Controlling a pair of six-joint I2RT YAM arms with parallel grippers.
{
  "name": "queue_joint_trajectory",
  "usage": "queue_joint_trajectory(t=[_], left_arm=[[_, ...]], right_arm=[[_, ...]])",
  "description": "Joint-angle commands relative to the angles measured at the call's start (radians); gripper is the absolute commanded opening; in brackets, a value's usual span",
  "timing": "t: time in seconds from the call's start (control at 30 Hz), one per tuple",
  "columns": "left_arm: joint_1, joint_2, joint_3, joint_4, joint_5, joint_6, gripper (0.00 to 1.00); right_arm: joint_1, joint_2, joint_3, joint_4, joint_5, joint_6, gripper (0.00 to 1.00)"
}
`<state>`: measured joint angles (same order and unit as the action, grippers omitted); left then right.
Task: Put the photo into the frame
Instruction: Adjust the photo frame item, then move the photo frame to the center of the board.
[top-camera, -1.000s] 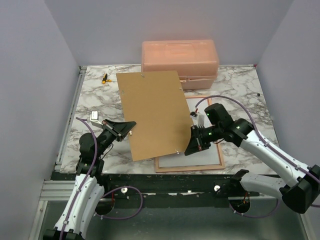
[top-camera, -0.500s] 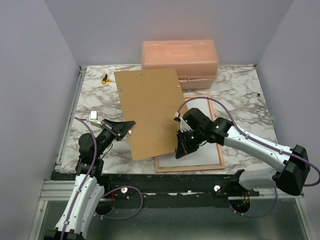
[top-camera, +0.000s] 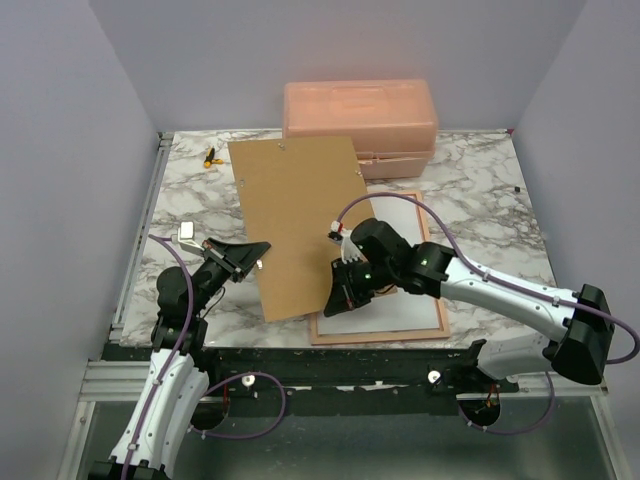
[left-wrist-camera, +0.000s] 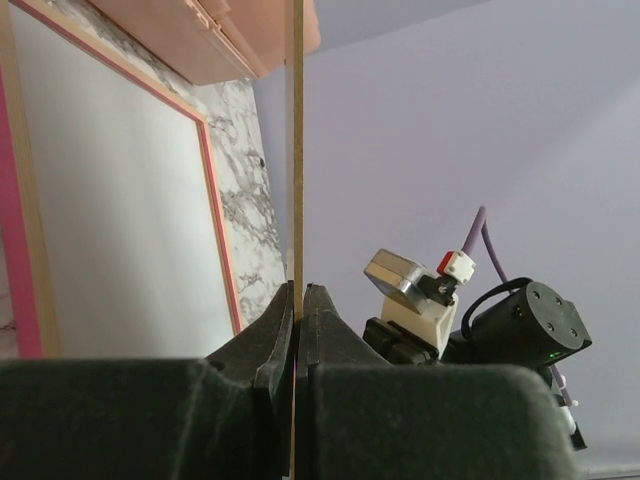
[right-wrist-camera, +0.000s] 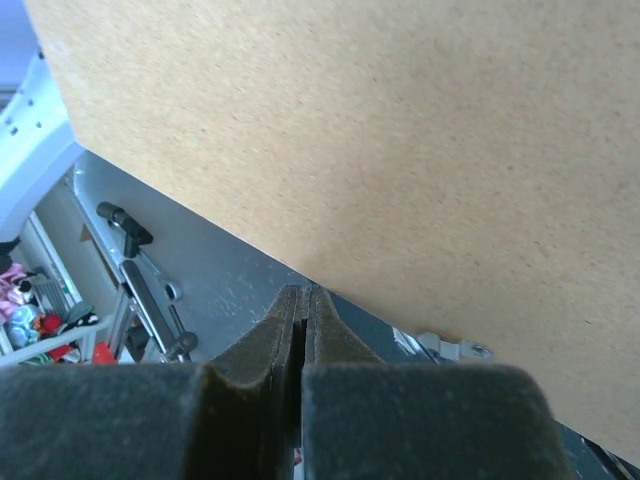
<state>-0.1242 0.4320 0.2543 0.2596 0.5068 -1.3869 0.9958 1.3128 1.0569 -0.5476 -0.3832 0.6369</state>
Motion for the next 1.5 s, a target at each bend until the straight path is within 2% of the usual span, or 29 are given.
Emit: queue_joint_trajectory(t=[0.0,0.2,0.47,0.83,1.2,1.47], left_arm=[[-0.002,-0.022,0.002,0.078,0.039,-0.029,0.0],[-0.002,-0.014,-0.022,0.078,0.042,-0.019,0.0],[-0.002,-0.02,-0.064,0.079,0.053,-0.009,0.0],[-0.003,-0.034,-0.119,0.057,0.081,0.016,0.0],[-0.004,-0.013,-0.136,0.067,0.082,0.029,0.0],[-0.007,0.062,-0.148,0.138,0.096,0.029,0.0]], right_arm=[[0.0,-0.021,-0.014,0.163,-0.022,0.04,0.01],[0.001,-0.074,-0.02,0.284,-0.073,0.091,0.01],[-0.04,-0.107,0.019,0.276,-0.017,0.106,0.03],[-0.411,-0.143,-0.078,0.268,-0.166,0.134,0.14],[-0.785,-0.178,-0.26,0.221,-0.275,0.105,0.25],[-0.947,-0.169,-0.363,0.181,-0.192,0.032,0.48]])
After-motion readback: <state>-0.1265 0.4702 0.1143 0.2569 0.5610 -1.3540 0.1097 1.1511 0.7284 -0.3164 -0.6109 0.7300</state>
